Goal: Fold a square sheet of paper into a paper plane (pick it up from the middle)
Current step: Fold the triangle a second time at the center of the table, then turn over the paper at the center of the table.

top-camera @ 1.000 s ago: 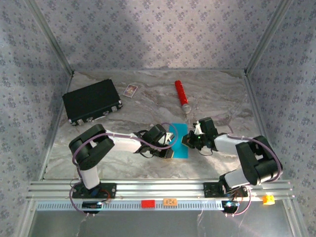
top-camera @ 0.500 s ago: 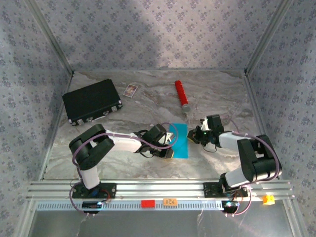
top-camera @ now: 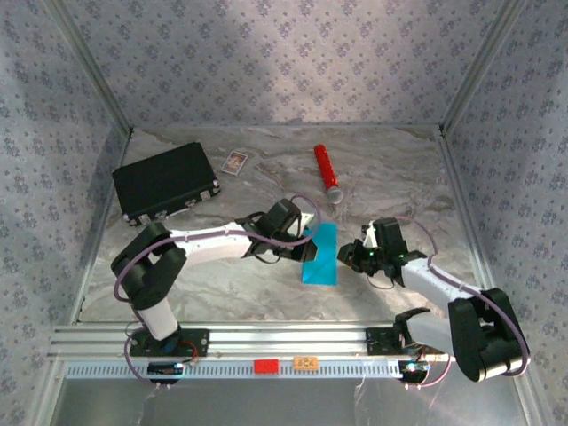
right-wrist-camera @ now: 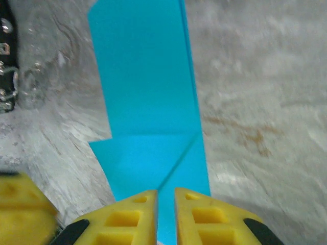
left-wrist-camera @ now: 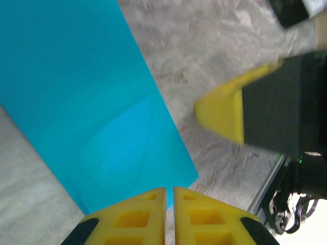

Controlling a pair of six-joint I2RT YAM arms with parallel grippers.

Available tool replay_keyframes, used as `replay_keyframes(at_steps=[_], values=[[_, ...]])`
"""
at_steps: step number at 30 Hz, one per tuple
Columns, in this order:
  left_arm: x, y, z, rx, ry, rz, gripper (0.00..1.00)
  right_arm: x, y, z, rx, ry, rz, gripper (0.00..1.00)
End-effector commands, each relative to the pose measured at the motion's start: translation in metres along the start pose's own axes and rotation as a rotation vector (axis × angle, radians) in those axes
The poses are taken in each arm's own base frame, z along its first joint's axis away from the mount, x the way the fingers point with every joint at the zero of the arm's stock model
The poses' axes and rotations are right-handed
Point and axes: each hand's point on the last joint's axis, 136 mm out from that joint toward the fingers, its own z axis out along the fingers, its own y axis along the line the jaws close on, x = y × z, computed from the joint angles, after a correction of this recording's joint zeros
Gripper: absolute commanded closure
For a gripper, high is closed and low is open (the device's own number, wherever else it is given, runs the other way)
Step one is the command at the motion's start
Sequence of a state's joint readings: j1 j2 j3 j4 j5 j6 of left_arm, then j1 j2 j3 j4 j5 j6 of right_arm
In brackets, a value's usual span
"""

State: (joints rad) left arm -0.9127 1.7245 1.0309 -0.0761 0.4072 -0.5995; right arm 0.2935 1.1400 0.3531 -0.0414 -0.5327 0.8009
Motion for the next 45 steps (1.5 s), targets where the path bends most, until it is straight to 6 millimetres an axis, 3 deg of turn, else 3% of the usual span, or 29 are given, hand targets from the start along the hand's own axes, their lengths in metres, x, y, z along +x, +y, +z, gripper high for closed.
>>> replay_keyframes(at_steps=[1,9,17,27,35,45], values=[[0.000,0.009,0.011,-0.004,0.060,0.010,0.90,0.011,-0.007,-0.001,0.035,0.021,0.033,0.80],[0.002,0.033,0.033,-0.071,0.112,-0.006,0.95,0.026,-0.005,0.000,0.053,0.055,0.035,0.72],[0.031,0.058,0.045,-0.112,0.170,-0.055,0.98,0.043,-0.003,0.003,0.058,0.112,0.043,0.64],[0.045,0.058,0.047,-0.110,0.161,-0.101,0.99,0.059,-0.012,0.003,0.139,0.155,0.048,0.57],[0.046,0.055,0.049,-0.114,0.156,-0.098,1.00,0.058,-0.021,0.004,0.173,0.145,0.045,0.57],[0.045,0.056,0.048,-0.122,0.149,-0.098,1.00,0.030,0.020,0.009,0.025,0.074,-0.003,0.51]])
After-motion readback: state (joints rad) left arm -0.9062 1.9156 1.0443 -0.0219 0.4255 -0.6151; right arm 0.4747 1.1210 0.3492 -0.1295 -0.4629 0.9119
